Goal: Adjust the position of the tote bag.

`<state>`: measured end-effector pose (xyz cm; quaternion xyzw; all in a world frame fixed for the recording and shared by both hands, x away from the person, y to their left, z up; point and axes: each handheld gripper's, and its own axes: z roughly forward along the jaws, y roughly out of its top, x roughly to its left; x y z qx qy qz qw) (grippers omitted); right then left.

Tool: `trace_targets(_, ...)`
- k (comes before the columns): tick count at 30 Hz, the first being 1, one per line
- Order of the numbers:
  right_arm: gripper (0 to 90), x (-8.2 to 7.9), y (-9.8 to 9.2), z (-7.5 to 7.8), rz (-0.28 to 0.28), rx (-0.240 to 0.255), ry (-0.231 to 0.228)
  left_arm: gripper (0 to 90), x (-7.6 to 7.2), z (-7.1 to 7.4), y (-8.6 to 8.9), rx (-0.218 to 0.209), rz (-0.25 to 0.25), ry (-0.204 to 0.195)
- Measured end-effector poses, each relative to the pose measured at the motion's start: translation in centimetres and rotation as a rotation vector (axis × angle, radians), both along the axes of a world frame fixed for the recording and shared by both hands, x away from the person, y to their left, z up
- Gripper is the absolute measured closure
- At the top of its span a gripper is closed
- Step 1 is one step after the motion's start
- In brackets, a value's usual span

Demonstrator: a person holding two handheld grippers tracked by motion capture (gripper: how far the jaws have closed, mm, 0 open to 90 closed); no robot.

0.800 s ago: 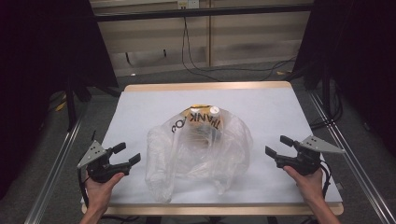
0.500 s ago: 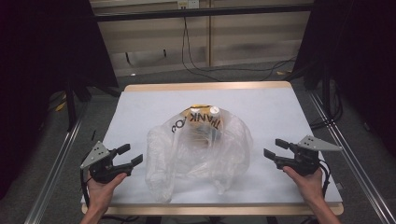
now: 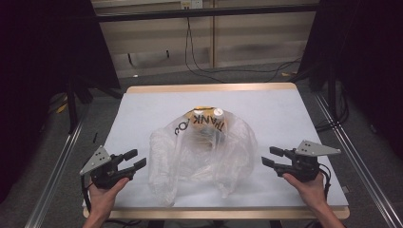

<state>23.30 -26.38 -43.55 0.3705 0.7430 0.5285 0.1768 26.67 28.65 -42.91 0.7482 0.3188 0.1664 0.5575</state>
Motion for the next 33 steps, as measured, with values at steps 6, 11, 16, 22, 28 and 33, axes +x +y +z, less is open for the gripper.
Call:
trace_targets(6, 54.7, -0.7, 1.3, 0.6, 0.055, -0.006, -0.007, 54.3, -1.1, 0.7, -0.9, 0.000, -0.050, -0.020)
trace_targets(11, 58.5, -1.7, 2.6, 1.5, 0.105, 0.001, -0.023, 56.5, -2.6, 1.7, -1.7, -0.001, -0.093, -0.050)
trace_targets(16, 60.6, -2.4, 3.8, 2.3, 0.146, 0.001, -0.041, 63.9, -3.7, 2.0, -2.6, 0.003, -0.122, -0.049)
trace_targets(22, 63.2, -3.1, 6.1, 3.2, 0.222, -0.015, -0.052, 69.5, -5.4, 1.5, -4.1, 0.015, -0.225, -0.004)
trace_targets(28, 67.1, -2.9, 7.9, 2.8, 0.284, -0.039, -0.027, 66.6, -5.6, 0.3, -5.7, 0.091, -0.301, 0.038)
trace_targets(33, 69.0, -2.4, 9.6, 1.7, 0.334, -0.091, 0.010, 69.2, -4.7, -1.4, -6.9, 0.172, -0.354, 0.095)
